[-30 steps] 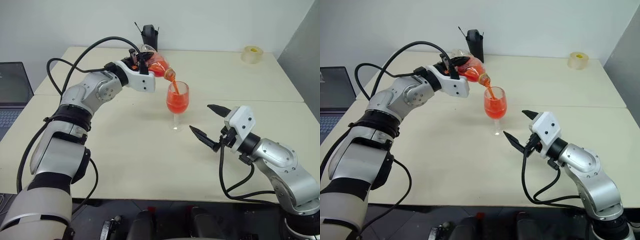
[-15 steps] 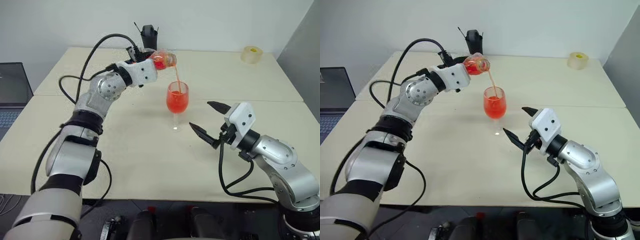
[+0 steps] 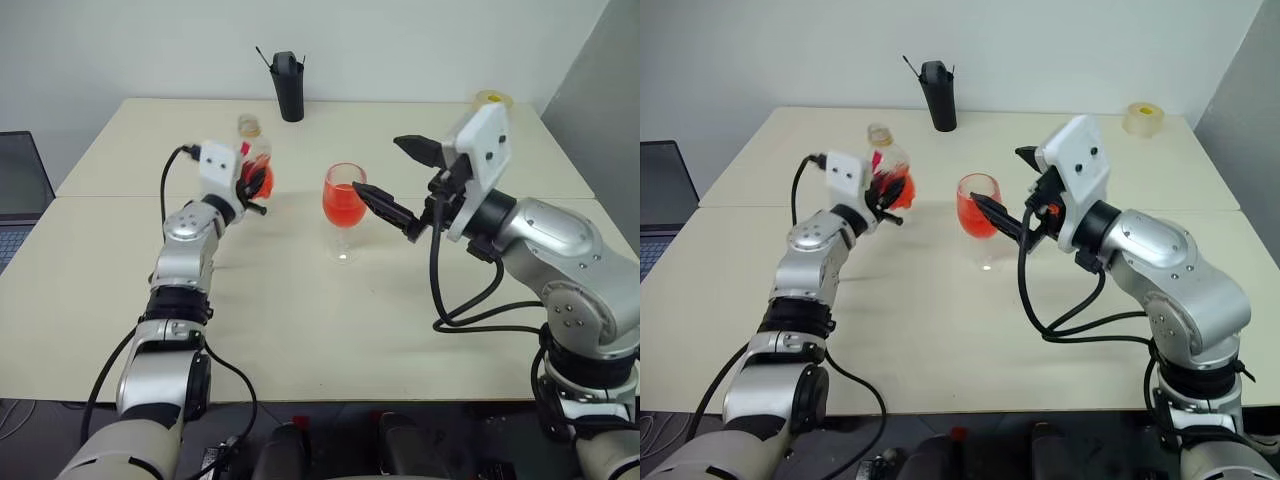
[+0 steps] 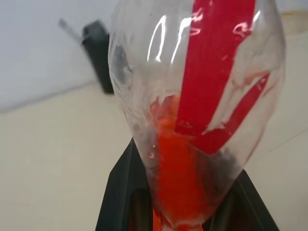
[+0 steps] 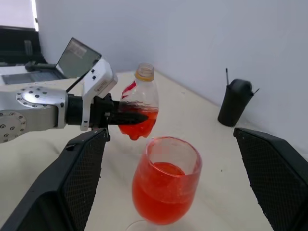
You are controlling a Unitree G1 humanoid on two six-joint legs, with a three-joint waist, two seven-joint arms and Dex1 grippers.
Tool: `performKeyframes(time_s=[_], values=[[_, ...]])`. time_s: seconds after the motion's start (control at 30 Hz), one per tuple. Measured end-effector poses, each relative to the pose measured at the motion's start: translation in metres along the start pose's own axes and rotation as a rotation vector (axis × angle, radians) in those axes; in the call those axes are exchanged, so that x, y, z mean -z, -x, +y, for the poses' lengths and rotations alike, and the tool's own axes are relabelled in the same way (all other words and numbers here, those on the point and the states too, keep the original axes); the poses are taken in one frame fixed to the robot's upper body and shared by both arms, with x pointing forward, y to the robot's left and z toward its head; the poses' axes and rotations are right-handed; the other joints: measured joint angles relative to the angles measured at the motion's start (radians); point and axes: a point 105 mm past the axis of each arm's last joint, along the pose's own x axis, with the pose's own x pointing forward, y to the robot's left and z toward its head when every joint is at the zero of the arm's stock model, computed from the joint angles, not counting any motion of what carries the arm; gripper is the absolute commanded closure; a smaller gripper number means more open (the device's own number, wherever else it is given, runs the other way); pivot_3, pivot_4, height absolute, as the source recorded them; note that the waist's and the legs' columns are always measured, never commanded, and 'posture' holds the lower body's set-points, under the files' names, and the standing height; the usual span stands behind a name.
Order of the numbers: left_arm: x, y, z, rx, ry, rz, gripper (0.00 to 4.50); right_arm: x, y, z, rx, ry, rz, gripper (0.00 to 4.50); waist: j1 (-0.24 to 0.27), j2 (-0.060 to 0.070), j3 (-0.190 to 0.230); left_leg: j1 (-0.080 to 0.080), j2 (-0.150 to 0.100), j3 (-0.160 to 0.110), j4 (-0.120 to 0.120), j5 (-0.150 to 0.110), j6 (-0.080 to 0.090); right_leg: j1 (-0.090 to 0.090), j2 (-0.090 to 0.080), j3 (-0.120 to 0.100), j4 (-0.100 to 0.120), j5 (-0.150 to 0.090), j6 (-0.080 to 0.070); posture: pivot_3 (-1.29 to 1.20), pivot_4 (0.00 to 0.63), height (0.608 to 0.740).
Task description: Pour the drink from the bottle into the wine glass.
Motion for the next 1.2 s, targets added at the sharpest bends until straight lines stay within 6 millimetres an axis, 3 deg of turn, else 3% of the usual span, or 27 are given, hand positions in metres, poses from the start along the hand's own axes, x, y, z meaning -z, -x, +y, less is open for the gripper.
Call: performKeyframes(time_s=[0.13,0.3,0.67,0.9,1.2], values=[[0.025,0.016,0.017,-0.114,0.077,0.061,3.74,0.002,-0.008,0.006,-0.040,-0.016,0.037,0.00,0.006,-0.001,0.000,0.000,-0.001,0.000,0.000,0.000,0.000,0.000,-0.001,0.000,0.000,0.000,0.000,0.00,0.150,0.740],[0.039,0.025,0.023,-0.189,0.079,0.091,3.74,0.007,-0.012,0.016,-0.097,-0.013,0.065,0.00,0.012,-0.002,-0.001,0.000,-0.002,0.000,0.000,0.000,0.000,0.000,-0.002,0.000,0.000,0.000,0.000,0.00,0.150,0.740],[0.041,0.033,0.026,-0.243,0.092,0.091,0.08,0.012,-0.017,0.024,-0.157,-0.001,0.082,0.00,0.007,-0.002,-0.001,0.000,-0.001,0.000,0.000,0.000,0.000,0.000,-0.002,0.000,-0.002,0.000,0.000,0.00,0.150,0.740],[0.034,0.045,0.032,-0.251,0.064,0.096,0.04,0.015,-0.019,0.026,-0.173,0.013,0.092,0.00,0.007,-0.002,-0.001,0.000,0.000,0.000,0.000,0.000,0.000,0.000,-0.003,0.000,-0.003,0.000,0.000,0.00,0.150,0.740],[-0.018,0.078,0.034,-0.002,-0.081,0.076,0.04,0.019,-0.017,0.017,-0.172,0.033,0.115,0.00,0.007,-0.002,-0.001,0.000,0.000,0.000,-0.001,0.000,0.000,0.000,-0.003,0.000,-0.004,0.000,0.000,0.00,0.150,0.740]])
